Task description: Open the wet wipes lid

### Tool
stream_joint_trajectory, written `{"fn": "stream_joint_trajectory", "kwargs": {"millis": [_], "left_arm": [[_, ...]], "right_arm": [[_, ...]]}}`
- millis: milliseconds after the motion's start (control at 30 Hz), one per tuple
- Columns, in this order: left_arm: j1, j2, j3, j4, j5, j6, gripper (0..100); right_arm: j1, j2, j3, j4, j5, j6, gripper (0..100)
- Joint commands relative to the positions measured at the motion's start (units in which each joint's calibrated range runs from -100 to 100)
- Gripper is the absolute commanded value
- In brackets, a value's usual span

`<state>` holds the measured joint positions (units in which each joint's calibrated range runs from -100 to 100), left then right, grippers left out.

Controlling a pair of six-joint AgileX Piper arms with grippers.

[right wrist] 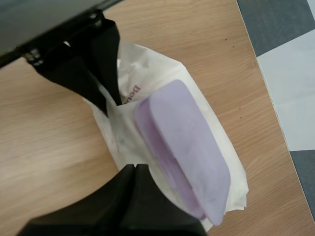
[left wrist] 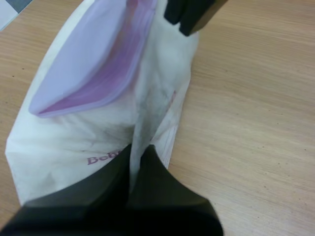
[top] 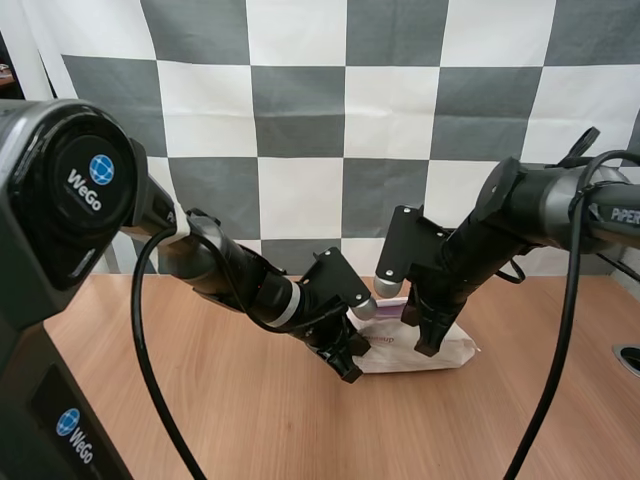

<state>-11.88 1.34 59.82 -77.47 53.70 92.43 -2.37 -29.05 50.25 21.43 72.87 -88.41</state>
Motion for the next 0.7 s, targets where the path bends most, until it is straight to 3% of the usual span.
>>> {"fn": "stream_joint_trajectory", "kwargs": {"millis": [0, 333, 667], "left_arm": [[0.02, -0.03, -0.06, 0.08, 0.59, 0.88, 0], [0.02, -0.03, -0.06, 1.45, 1.33, 0.88, 0], [0.02, -0.03, -0.06, 1.63, 3.98, 0.88, 0]], "right_arm": [[-0.03, 2.31, 0.01, 0.05, -5.25, -0.40, 0], [-0.03, 7.05, 0.01, 1.49, -18.45, -2.27, 0], [-0.03, 11.94, -2.81, 7.88, -25.86, -5.92, 0]]}}
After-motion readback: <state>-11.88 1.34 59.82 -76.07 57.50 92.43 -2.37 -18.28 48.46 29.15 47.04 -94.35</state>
